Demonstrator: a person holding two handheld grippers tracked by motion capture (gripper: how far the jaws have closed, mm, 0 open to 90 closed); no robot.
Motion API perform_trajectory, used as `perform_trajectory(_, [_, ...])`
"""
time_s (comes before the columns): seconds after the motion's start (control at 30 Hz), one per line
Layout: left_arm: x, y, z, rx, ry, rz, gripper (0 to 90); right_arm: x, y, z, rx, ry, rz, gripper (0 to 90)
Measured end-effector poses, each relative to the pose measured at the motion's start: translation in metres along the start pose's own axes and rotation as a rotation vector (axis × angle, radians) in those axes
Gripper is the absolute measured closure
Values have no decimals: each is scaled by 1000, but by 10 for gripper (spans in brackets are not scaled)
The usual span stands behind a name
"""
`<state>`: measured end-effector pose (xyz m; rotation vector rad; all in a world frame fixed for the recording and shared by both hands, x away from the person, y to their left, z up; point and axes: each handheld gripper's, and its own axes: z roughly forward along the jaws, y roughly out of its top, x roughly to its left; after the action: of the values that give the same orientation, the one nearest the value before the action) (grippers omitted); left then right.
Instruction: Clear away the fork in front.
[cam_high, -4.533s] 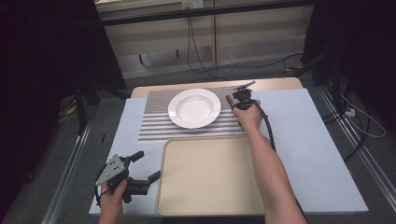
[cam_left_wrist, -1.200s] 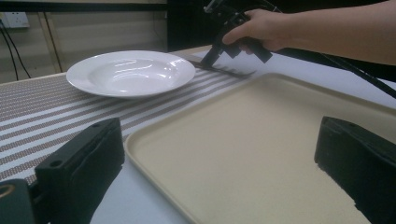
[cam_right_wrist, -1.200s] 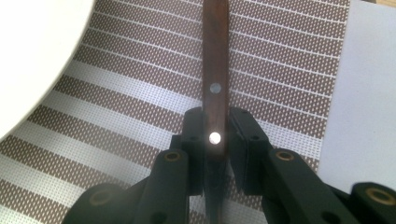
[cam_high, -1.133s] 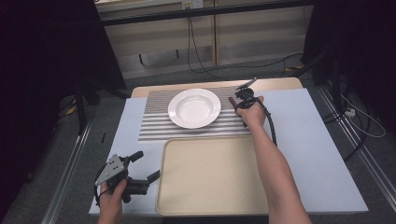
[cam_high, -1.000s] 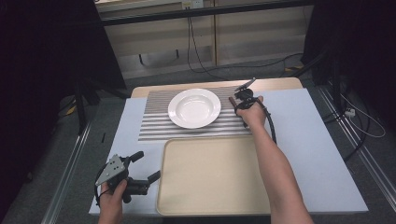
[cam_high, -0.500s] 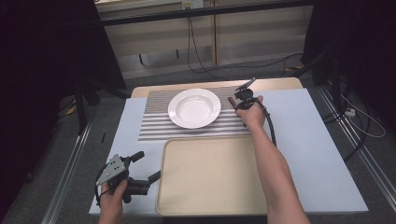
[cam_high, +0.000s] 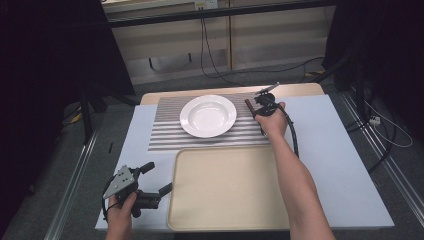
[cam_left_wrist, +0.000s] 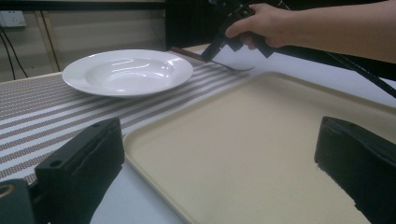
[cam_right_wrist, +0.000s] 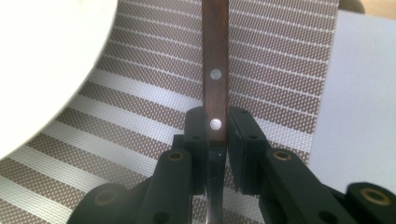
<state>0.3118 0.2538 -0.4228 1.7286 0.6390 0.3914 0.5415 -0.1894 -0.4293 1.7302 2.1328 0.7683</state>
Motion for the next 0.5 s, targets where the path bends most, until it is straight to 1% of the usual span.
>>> perform_trajectory(0.03, [0,0,0,1,0,0,17,-1,0,-2,-9,-1,-5,789])
perform_trajectory(0.17, [-1,0,0,0,-1,-1,17,-2,3,-10,-38,9,5,789])
perform_trajectory(0.27, [-1,0,0,2,-1,2,17,-3,3,-15,-49,14,0,789])
perform_trajectory(0.33, [-1,0,0,3,-1,2,17,-3,4,-18,-59,27,6,788])
perform_trajectory(0.4, [-1,0,0,1,-1,-4,17,-2,3,-21,-70,40,7,789])
perform_trajectory(0.43, [-1,1,1,1,1,-2,17,-2,3,-24,-81,45,1,788])
perform_trajectory(0.5, [-2,1,2,0,-2,-2,18,-1,2,-27,-95,59,5,789])
